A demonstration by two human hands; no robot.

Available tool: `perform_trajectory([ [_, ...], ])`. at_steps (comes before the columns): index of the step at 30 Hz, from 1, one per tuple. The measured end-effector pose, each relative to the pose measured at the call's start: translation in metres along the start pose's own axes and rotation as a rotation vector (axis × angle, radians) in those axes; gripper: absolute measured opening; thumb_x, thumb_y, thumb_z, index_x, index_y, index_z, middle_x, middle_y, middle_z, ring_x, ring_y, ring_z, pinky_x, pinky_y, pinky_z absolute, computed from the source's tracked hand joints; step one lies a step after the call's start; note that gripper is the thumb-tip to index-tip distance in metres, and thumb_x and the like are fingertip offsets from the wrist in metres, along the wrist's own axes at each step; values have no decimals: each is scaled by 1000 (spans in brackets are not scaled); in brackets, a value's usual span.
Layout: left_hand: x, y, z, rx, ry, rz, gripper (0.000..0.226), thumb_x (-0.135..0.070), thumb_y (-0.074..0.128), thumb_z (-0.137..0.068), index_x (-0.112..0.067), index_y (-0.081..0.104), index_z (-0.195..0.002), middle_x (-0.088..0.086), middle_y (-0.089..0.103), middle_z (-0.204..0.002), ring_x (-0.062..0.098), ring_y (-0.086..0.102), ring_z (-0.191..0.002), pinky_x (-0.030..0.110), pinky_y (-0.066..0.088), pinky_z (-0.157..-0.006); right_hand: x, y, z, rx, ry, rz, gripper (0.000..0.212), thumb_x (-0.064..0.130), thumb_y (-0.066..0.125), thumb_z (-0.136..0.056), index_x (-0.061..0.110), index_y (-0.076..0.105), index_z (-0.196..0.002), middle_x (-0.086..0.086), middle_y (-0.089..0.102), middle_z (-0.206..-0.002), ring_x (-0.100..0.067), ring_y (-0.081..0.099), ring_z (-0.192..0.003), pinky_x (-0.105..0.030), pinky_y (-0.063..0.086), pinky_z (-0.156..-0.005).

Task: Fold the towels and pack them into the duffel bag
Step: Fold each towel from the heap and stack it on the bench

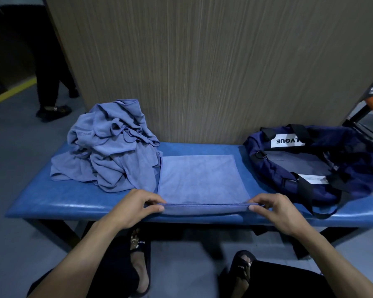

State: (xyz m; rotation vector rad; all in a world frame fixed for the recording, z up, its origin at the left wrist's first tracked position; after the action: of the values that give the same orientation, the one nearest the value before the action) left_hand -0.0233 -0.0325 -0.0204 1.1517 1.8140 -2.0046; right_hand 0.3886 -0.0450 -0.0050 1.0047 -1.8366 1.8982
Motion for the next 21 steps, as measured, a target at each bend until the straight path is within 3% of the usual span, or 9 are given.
perform_trajectory([
  [5, 3, 7, 1, -33, -31, 40, 14, -32, 73, -92, -29, 78, -105, -14, 74, -85, 4, 69, -84, 28, 54, -81, -4, 12, 6, -88, -24, 46, 19, 19, 74, -91, 31, 66, -104, 18, 66, -81, -5, 59, -72, -13, 42, -67],
  [10, 5, 11, -4, -47, -46, 127, 8, -20, 70, -95, -25, 75, -95, -11, 71, -80, 1, 63, -76, 25, 50, -77, -3, 19, 4, -52, -72, 150, 24, 13, 74, -90, 30, 57, -90, 21, 64, -84, 2, 58, -76, -9, 40, -67],
  [15, 6, 12, -5, -32, -25, 159, 6, -20, 70, -94, -24, 75, -95, -9, 71, -81, 0, 62, -77, 22, 48, -76, -19, 19, 4, 19, -63, 160, 22, 27, 78, -85, 36, 59, -92, 13, 72, -95, -8, 67, -89, -29, 52, -76],
  [18, 4, 12, -4, -32, -20, 170, 8, -28, 69, -92, -24, 75, -95, -8, 72, -82, 1, 64, -78, 23, 49, -76, -18, 19, 4, 28, -120, 202, 18, 33, 77, -84, 34, 60, -89, 14, 64, -85, -7, 60, -78, -23, 47, -70],
  [21, 4, 9, -1, -3, -31, 153, 8, -29, 73, -90, -26, 77, -96, -12, 74, -87, 6, 69, -83, 23, 52, -79, -17, 16, 7, 11, -97, 190, 17, 27, 81, -84, 31, 65, -79, 16, 66, -78, -3, 63, -76, -21, 46, -69],
])
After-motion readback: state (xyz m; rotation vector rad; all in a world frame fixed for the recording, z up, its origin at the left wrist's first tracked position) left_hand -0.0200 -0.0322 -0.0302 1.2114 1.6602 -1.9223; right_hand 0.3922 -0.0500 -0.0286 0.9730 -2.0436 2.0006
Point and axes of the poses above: each hand's wrist, its own z-axis away from the middle knuckle, its own y-axis out of the palm, x = y × z, the point moved 2 cm from there along -z, towards the middle knuckle
